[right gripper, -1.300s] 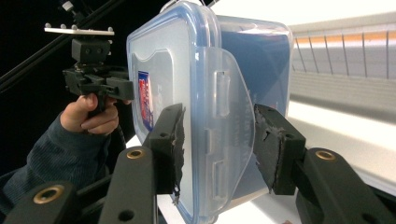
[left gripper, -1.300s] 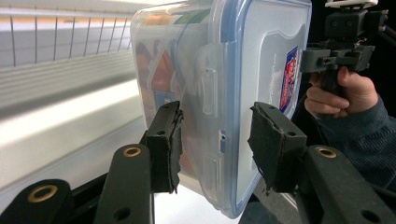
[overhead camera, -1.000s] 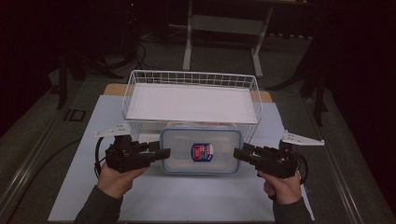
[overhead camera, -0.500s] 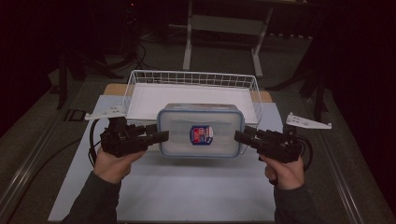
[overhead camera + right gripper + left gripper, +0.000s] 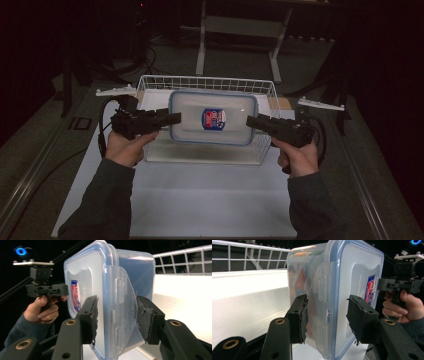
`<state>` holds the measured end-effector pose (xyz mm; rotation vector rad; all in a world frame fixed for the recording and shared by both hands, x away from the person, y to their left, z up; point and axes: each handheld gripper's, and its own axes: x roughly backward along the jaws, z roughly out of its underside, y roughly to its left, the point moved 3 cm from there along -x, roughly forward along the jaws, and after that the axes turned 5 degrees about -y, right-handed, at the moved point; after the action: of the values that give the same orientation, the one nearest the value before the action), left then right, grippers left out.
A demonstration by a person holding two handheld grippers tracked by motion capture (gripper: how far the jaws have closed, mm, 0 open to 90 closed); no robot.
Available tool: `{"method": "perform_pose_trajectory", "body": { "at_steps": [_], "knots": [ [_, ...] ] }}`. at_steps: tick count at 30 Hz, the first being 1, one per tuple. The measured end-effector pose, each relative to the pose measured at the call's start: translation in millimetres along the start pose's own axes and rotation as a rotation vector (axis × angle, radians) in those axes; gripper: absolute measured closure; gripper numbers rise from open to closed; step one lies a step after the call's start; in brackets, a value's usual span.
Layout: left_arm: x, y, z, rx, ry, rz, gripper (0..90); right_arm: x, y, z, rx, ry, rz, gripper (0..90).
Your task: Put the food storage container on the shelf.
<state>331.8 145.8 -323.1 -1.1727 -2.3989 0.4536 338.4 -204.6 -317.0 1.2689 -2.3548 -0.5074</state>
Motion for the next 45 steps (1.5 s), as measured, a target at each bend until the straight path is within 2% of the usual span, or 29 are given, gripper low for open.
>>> {"method": "perform_pose_trajectory", "body": {
  "at_steps": [7,12,15,18,22,23,24,25,27,28,32,33,35,36,37,38,40,41,45],
  "knots": [
    [-13.8,16.5,-3.6,0.053,0.01,-0.032,51.0,-17.5,-20.0,-5.6,-0.054,0.026,0.046,51.1],
    [-16.1,24.8,-7.4,0.082,-0.006,-0.046,51.1,-26.4,-26.6,-9.5,-0.084,0.043,0.056,50.6],
    [-16.8,26.8,-9.2,0.087,-0.01,-0.054,51.0,-32.7,-31.1,-12.1,-0.113,0.053,0.059,50.2],
    [-19.4,27.5,-9.4,0.092,-0.025,-0.065,50.7,-35.3,-33.7,-15.0,-0.116,0.056,0.067,49.6],
    [-24.5,29.9,-11.0,0.129,-0.052,-0.08,49.9,-38.6,-38.0,-18.2,-0.164,0.042,0.093,48.6],
    [-24.5,29.9,-11.0,0.129,-0.052,-0.08,49.5,-38.6,-38.0,-18.2,-0.164,0.042,0.093,48.6],
    [-27.2,30.5,-12.1,0.109,-0.064,-0.118,49.5,-39.6,-39.7,-19.1,-0.179,0.037,0.095,48.6],
    [-28.8,30.2,-12.9,0.095,-0.06,-0.143,48.8,-41.5,-42.6,-20.8,-0.215,0.036,0.104,48.7],
    [-32.6,28.6,-13.8,0.061,-0.048,-0.179,52.5,-44.6,-45.6,-21.4,-0.221,0.042,0.122,46.8],
    [-34.6,28.3,-13.6,0.05,-0.037,-0.205,50.6,-46.3,-47.0,-21.2,-0.219,0.052,0.132,44.7],
    [-39.0,31.9,-12.3,0.057,-0.054,-0.232,49.5,-49.8,-53.6,-21.3,-0.226,0.051,0.166,43.0],
    [-39.2,31.5,-11.9,0.055,-0.06,-0.233,50.4,-48.9,-56.5,-24.2,-0.19,0.041,0.213,50.9],
    [-39.3,29.4,-11.3,0.041,-0.057,-0.244,50.3,-49.5,-54.8,-27.3,-0.146,0.06,0.255,46.6],
    [-39.1,28.6,-11.2,0.039,-0.057,-0.243,50.6,-49.3,-51.7,-28.9,-0.102,0.067,0.284,46.8],
    [-39.0,27.8,-10.9,0.031,-0.057,-0.245,50.2,-48.6,-49.1,-29.3,-0.08,0.07,0.294,46.8],
    [-38.6,27.4,-10.8,0.03,-0.06,-0.245,50.2,-46.7,-45.4,-29.1,-0.062,0.065,0.298,47.0],
    [-37.0,26.6,-10.4,0.029,-0.062,-0.241,50.4,-41.0,-34.6,-26.6,-0.012,0.049,0.282,54.4],
    [-35.8,25.7,-10.0,0.023,-0.067,-0.241,50.7,-36.8,-27.8,-24.8,0.039,0.034,0.289,58.7],
    [-29.3,21.6,-7.6,-0.003,-0.077,-0.23,53.5,-22.2,-1.7,-15.8,0.232,0.012,0.249,81.7]
  ]
}}
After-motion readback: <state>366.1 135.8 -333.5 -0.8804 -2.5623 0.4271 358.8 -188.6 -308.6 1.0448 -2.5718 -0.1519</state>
